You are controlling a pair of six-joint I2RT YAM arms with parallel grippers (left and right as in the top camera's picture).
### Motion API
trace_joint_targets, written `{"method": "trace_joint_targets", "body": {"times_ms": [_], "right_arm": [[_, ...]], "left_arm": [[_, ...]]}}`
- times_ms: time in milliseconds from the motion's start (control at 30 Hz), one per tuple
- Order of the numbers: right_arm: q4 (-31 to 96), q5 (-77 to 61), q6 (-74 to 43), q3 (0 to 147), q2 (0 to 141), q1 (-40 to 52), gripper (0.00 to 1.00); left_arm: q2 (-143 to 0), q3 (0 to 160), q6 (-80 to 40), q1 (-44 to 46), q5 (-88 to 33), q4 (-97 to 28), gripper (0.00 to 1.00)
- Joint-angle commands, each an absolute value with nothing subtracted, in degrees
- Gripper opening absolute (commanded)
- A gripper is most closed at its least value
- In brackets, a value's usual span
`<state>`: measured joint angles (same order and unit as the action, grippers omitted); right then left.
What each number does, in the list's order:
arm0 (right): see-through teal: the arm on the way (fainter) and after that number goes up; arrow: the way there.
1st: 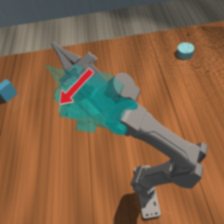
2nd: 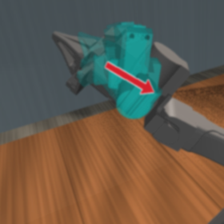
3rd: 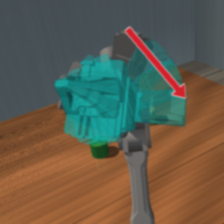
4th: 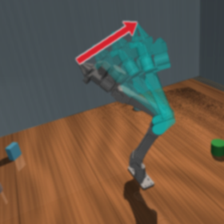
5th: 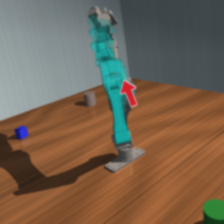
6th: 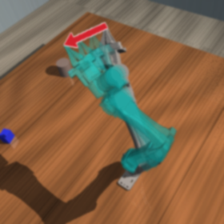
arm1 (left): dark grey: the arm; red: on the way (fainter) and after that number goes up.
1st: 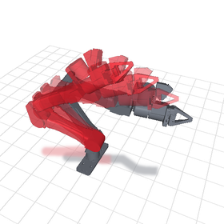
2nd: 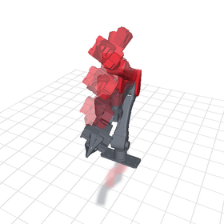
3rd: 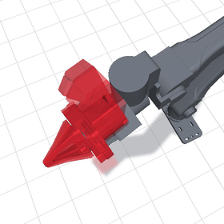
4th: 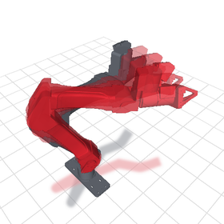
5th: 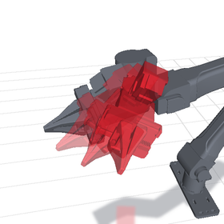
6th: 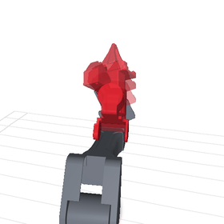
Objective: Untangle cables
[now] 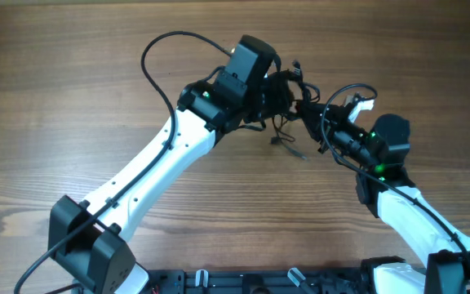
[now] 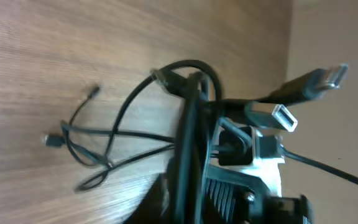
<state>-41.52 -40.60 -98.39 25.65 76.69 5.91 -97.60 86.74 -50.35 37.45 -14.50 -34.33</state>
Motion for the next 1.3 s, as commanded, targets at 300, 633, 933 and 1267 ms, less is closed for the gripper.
{"method": "trace_joint_targets", "body": {"times_ms": [300, 633, 933, 1267], "right_arm": [[-37.1, -45.6, -43.0, 25.8, 76.7, 6.2, 1.00], [-47.0, -35.5, -31.3, 25.8, 76.7, 15.8, 1.00], [-46.2, -12.3, -28.5, 25.8, 76.7, 17.3, 0.04], [-37.9, -22.0, -28.7, 25.8, 76.7, 8.4, 0.04]], "left_arm": [[-96.6, 87.2, -52.1, 14.7, -52.4, -34.4, 0.04], [-96.6, 87.2, -72.2, 18.9, -54.2, -33.1, 0.04], [-96.6, 87.2, -76.4, 22.1, -67.5, -24.0, 0.04], [-96.6, 87.2, -26.0, 17.5, -74.9, -33.5, 0.04]]}}
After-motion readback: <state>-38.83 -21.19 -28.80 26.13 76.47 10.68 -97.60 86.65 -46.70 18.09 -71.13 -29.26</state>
